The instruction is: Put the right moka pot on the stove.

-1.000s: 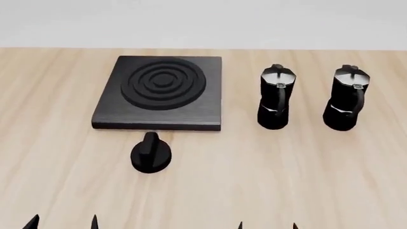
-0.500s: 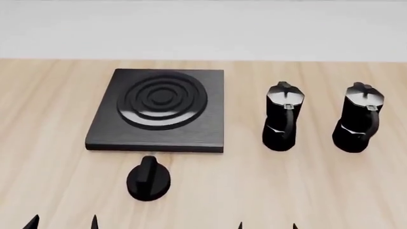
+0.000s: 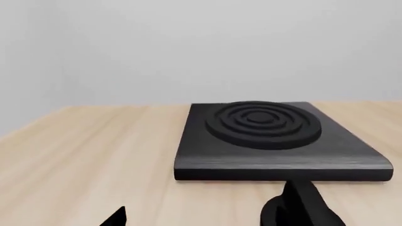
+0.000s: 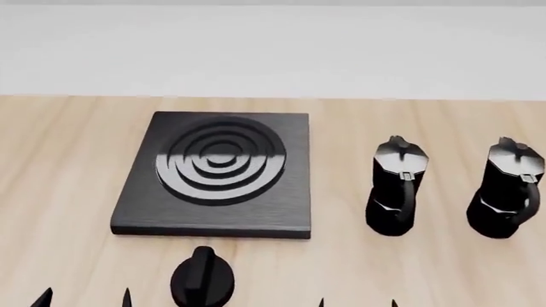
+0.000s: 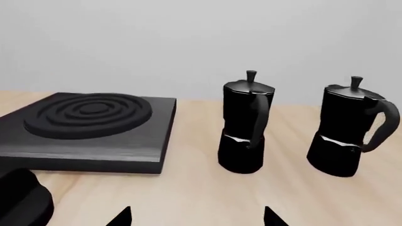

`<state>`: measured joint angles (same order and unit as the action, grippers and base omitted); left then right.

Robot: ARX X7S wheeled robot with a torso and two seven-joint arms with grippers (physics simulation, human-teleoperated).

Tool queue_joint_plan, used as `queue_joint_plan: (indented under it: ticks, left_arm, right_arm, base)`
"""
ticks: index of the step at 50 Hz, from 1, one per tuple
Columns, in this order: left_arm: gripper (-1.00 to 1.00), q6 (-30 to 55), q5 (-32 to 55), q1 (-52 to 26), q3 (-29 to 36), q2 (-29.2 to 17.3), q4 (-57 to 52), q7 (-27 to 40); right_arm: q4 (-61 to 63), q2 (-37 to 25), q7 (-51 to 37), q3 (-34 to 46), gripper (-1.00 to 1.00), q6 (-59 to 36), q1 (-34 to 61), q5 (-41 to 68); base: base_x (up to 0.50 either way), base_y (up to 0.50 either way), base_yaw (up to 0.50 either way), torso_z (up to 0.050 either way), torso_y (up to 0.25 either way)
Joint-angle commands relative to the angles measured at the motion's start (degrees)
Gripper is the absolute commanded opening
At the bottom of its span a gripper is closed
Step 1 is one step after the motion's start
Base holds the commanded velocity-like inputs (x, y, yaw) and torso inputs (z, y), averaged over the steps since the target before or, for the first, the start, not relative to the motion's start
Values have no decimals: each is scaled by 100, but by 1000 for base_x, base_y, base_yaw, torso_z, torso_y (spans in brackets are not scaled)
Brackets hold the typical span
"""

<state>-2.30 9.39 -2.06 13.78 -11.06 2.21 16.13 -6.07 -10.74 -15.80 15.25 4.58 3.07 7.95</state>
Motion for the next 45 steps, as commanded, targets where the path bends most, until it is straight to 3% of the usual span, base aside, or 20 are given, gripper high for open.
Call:
queue_joint_plan:
  ticks: [1,23,45]
  left_arm:
    - [100,1,20,-4,32,-27,-6,32]
    - [100,-14,64,-13,85,-72,-7,86]
    - [100,-77,103,-19,146,-108,15,117]
  right_arm:
    - [-6,-18,-26,44,100,13,6,15]
    - [14,-59,-61,53,100,1,26,150]
    - [-40,-107,-70,125,100,31,41,195]
  base:
    - [227,102,0,0,0]
    - [238,50,0,0,0]
    - [251,-103,0,0,0]
